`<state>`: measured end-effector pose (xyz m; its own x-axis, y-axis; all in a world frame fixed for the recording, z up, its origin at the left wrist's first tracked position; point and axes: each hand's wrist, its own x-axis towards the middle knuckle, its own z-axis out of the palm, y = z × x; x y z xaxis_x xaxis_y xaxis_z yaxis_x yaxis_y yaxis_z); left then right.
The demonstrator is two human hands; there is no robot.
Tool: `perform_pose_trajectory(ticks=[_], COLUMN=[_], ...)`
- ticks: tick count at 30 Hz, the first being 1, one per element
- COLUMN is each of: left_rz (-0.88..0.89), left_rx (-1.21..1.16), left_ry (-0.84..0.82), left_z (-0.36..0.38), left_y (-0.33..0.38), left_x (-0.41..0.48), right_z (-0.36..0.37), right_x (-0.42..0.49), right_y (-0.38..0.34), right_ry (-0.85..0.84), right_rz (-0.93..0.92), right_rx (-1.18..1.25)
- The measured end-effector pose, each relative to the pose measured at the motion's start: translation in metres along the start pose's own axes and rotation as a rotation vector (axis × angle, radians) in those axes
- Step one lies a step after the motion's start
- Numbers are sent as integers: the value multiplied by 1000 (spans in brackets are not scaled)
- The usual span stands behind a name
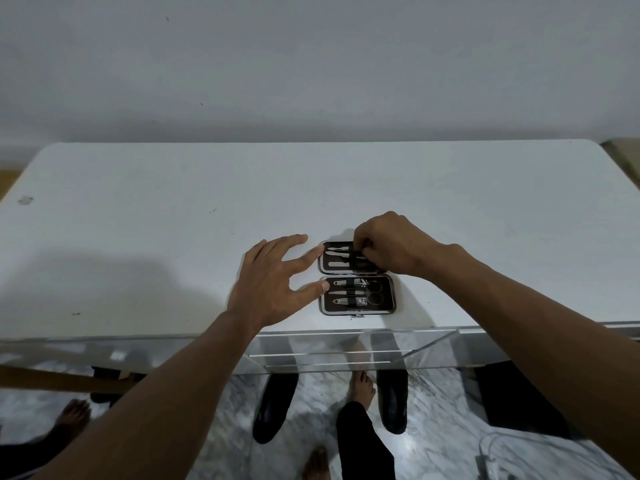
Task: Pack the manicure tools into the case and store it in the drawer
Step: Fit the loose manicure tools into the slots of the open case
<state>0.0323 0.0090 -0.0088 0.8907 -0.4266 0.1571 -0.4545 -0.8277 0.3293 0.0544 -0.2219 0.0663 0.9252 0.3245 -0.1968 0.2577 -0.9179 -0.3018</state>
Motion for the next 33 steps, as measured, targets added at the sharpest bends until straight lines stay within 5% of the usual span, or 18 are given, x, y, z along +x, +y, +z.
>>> perform_pose_trajectory(ticks=[14, 21, 33], left_rz=[0, -21, -274], left_rx=[-3, 6, -169], left_ry=[-13, -64, -467], left_z=[-3, -4, -40], left_y=[2, 5, 38], left_x=[0, -1, 23], right_z=[-3, 4, 14], right_x=[-24, -46, -52], right_y=[8, 13, 7], right_ry=[146, -21, -29], right_rz=[104, 333, 437], right_rx=[183, 284, 484])
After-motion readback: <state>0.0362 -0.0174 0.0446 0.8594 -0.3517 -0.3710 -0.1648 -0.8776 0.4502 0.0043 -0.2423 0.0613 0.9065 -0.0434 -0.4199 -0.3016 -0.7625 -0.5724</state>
